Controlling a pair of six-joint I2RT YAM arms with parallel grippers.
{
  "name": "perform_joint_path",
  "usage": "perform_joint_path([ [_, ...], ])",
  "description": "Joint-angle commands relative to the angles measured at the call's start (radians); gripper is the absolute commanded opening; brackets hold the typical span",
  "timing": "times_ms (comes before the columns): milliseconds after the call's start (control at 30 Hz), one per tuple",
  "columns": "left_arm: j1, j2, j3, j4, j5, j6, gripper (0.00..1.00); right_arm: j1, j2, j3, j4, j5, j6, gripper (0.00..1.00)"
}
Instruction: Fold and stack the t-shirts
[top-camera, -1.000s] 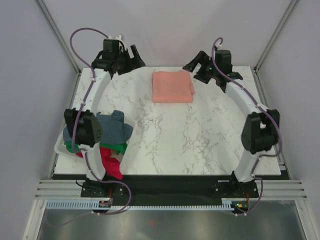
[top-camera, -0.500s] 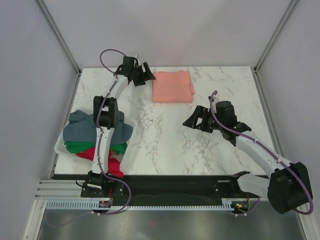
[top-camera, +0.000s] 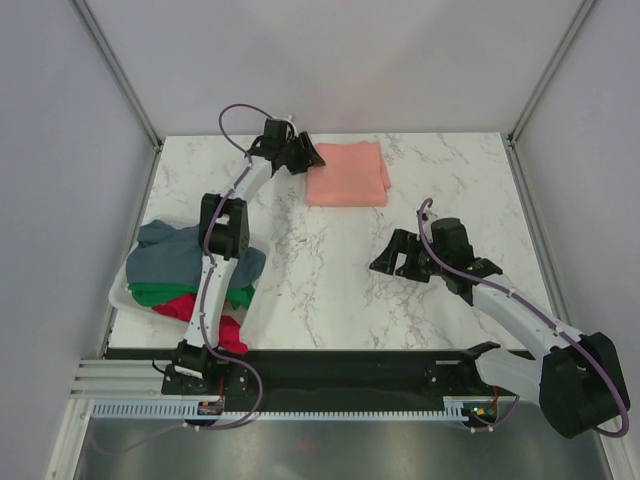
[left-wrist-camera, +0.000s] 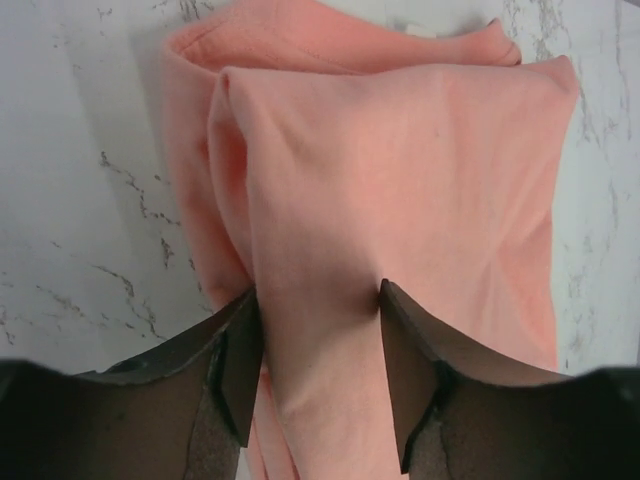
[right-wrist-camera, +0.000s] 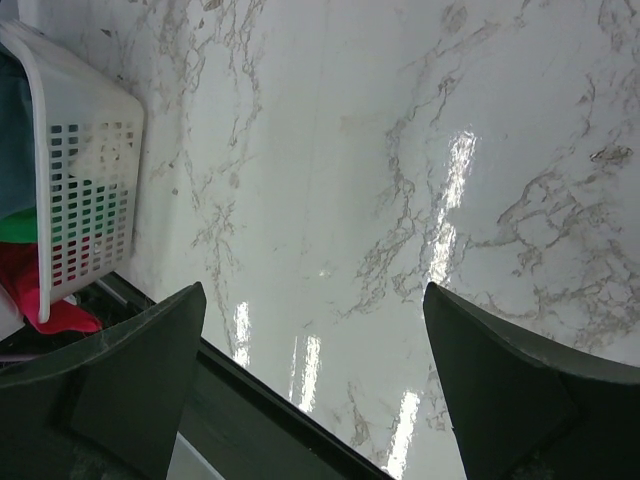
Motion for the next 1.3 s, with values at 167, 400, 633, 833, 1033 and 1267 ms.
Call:
perform_joint_path([
  [167, 0.0, 0.013, -0.005, 0.012, -0.029, -0.009, 0.22, 0.005, -0.105, -0.13, 0.066, -0.021, 0.012, 0.98],
  [400, 0.036, -0.025, 0.083, -0.092, -0.119, 0.094, 0.02, 0.04, -0.125, -0.241, 0.164, -0.021, 0.053, 0.98],
  [633, 0.069, -0.097, 0.064, -0.155, -0.291, 0.389, 0.06, 0.06, -0.137, -0.373, 0.347, -0.023, 0.087, 0.98],
  [833, 0.11, -0.139, 0.023, -0.162, -0.409, 0.524, 0.06, 0.112, -0.133, -0.509, 0.566, 0.038, 0.125, 0.98],
  [1033, 0.121, -0.188, -0.003, -0.123, -0.595, 0.711, 0.06, 0.152, -0.162, -0.532, 0.58, 0.15, 0.128, 0.98],
  [1267, 0.202, -0.265, -0.156, 0.044, -0.736, 0.929, 0.1, 0.157, -0.053, -0.517, 0.606, 0.126, 0.119, 0.98],
])
